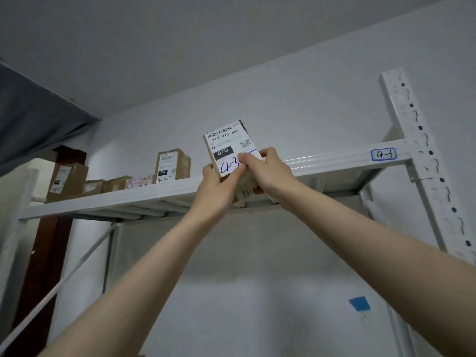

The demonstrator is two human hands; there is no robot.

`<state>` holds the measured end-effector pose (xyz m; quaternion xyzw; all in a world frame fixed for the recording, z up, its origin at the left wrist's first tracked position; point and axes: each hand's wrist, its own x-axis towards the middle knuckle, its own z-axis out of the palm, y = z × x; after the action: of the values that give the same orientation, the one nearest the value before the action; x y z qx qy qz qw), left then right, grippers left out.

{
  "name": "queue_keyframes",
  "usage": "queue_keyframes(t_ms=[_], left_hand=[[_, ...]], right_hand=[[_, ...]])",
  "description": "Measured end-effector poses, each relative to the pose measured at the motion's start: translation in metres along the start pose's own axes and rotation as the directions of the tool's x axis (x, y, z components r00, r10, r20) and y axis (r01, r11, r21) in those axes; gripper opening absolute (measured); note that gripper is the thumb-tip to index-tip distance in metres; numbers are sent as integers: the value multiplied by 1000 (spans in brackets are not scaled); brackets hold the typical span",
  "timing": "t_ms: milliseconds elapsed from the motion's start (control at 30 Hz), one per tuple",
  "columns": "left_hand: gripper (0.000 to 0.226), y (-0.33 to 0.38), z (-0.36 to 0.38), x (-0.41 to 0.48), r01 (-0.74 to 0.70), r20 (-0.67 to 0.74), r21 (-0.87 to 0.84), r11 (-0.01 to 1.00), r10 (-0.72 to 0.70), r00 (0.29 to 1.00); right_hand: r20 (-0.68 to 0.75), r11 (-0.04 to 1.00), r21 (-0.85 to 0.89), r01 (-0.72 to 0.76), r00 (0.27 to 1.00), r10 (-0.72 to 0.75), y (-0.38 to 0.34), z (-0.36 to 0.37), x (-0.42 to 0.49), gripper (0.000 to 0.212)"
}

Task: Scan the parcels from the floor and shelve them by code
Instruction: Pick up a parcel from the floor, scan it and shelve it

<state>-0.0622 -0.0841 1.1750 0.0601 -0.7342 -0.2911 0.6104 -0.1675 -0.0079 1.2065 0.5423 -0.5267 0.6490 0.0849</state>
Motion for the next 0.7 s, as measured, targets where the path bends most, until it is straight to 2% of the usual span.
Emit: queue_keyframes(t_ms=[100, 167, 267, 400, 533, 600, 700], left_hand=[[73, -2, -7, 27, -72, -9, 118, 990, 73, 997], [64, -4, -15, 47, -72, 19, 190, 979, 70, 997], [71, -7, -28, 73, -87, 74, 257, 963, 70, 995], [38, -17, -41, 95, -125, 94, 241, 962, 105, 990], [20, -35, -52, 115, -103, 97, 248, 963, 81, 992], [24, -46, -59, 125, -79, 90, 254, 964, 57, 994], [44, -67, -70, 141, -46, 77, 274, 961, 26, 997]], right_hand=[[-39, 999, -13, 40, 998, -41, -8, 8, 22, 51], [-38, 999, -39, 24, 999, -25, -13, 13, 34, 54], [-43, 996, -92, 12, 999, -16, -17, 24, 52, 62], [-68, 987, -158, 31, 997, -42, -14, 44, 72, 66], [-97, 967, -251, 37, 993, -63, -7, 65, 89, 65], [-110, 949, -311, 59, 989, -98, -4, 78, 96, 63], [-120, 908, -410, 86, 982, -148, 1, 99, 107, 62]])
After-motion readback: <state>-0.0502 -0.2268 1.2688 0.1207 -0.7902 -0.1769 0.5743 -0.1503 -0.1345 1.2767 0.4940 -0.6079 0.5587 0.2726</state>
